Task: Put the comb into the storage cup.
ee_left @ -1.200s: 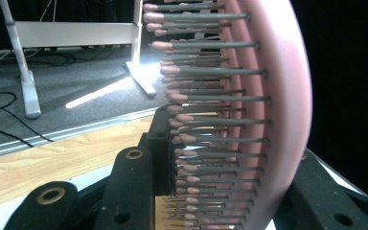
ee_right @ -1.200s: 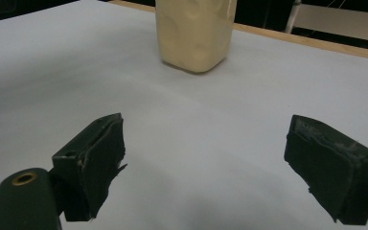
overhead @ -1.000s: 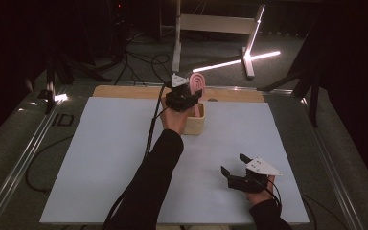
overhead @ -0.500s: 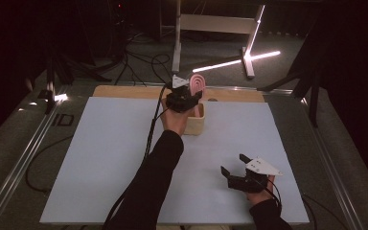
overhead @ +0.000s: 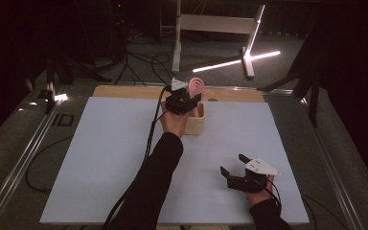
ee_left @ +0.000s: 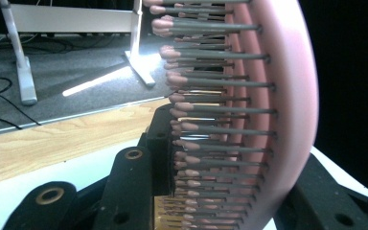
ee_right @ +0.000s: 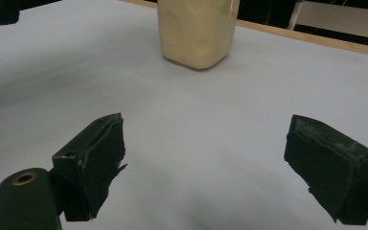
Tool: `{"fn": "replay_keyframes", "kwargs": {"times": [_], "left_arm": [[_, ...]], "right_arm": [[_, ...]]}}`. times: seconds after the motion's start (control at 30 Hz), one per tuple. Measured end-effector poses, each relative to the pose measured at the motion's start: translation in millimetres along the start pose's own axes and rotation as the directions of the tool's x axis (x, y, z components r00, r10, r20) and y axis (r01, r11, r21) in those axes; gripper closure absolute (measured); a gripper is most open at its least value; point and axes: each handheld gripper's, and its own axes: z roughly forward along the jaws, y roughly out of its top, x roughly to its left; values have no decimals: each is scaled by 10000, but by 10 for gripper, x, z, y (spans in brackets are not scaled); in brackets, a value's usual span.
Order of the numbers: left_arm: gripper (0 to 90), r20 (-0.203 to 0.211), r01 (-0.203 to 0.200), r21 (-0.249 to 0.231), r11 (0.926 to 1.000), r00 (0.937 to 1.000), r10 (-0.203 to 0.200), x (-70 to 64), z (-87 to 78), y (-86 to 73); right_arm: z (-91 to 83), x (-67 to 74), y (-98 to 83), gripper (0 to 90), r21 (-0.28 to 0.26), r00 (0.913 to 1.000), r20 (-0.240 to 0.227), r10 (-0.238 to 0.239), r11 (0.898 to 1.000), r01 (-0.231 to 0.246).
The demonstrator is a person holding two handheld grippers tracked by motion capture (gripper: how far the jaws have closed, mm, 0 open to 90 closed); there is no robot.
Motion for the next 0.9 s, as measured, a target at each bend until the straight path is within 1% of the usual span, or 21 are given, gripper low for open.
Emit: {"fn": "replay_keyframes", "kwargs": {"times": [0.23, 0.77, 0.83, 0.9], "left_arm": [[639, -22, -24, 110, 9999, 10000, 24, -20, 32, -24], [637, -8, 57, 253, 9997, 10000, -57, -1, 59, -69], [636, 58, 171, 336, 9993, 9998, -173, 18, 73, -91], [635, 68, 203, 388, 9990, 9998, -206, 33, 76, -105]], "right_arm": [[-1, -7, 0, 136, -17, 10000, -23, 39, 10000, -39], [0, -1, -1, 136, 14, 10000, 0, 12, 10000, -12], [-1, 0, -1, 136, 16, 10000, -6, 5, 10000, -5], [-1, -1, -1, 136, 18, 10000, -4, 9, 10000, -9]]}}
